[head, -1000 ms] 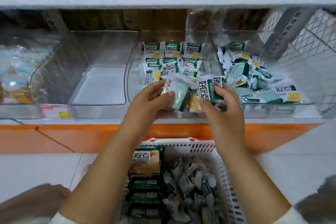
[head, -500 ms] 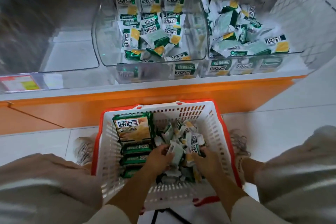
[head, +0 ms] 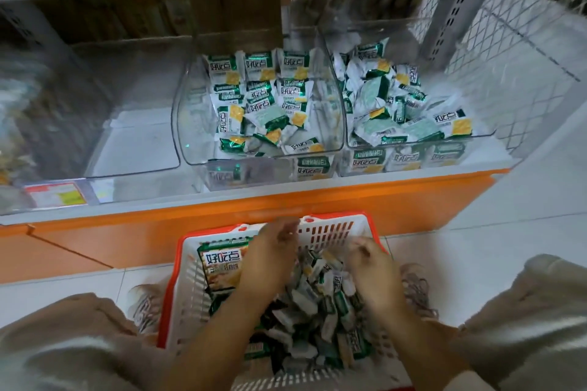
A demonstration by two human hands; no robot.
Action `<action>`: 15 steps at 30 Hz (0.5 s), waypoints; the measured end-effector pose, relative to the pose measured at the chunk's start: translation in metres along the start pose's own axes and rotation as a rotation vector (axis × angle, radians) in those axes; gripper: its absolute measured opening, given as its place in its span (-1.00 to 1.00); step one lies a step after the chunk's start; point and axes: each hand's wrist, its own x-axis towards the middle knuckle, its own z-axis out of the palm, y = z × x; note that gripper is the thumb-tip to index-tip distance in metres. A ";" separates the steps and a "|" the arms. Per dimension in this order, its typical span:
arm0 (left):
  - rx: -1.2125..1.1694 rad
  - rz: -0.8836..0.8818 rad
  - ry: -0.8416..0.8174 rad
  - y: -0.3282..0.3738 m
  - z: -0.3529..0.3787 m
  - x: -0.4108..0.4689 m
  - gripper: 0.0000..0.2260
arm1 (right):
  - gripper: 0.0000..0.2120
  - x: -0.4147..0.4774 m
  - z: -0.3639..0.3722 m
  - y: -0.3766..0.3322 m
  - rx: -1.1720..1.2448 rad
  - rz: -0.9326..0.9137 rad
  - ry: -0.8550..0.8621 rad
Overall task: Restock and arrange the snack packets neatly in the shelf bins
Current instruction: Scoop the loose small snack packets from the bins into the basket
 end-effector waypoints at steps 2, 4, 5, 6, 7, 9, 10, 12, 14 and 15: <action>-0.051 0.177 0.100 0.041 -0.023 0.006 -0.79 | -0.82 0.004 -0.026 -0.037 0.068 -0.145 0.046; -0.049 0.315 0.144 0.076 -0.044 0.014 -0.79 | -0.84 0.007 -0.057 -0.079 0.078 -0.319 0.043; -0.028 0.365 0.143 0.090 -0.052 0.019 -0.78 | -0.84 0.009 -0.073 -0.098 0.042 -0.403 0.046; 0.010 0.405 0.134 0.101 -0.059 0.025 -0.77 | -0.83 0.013 -0.087 -0.112 -0.011 -0.470 0.054; 0.055 0.431 0.122 0.108 -0.065 0.033 -0.76 | -0.82 0.020 -0.099 -0.124 -0.061 -0.529 0.066; 0.153 0.456 0.091 0.114 -0.073 0.051 -0.74 | -0.79 0.037 -0.120 -0.139 -0.118 -0.600 0.100; 0.207 0.461 0.078 0.113 -0.075 0.062 -0.73 | -0.77 0.047 -0.128 -0.143 -0.136 -0.601 0.119; 0.267 0.430 0.057 0.107 -0.076 0.082 -0.71 | -0.73 0.071 -0.138 -0.143 -0.169 -0.556 0.140; 0.273 0.370 0.045 0.100 -0.074 0.100 -0.70 | -0.65 0.095 -0.140 -0.137 -0.207 -0.486 0.121; 0.269 0.350 0.039 0.098 -0.073 0.107 -0.70 | -0.58 0.107 -0.139 -0.134 -0.217 -0.450 0.094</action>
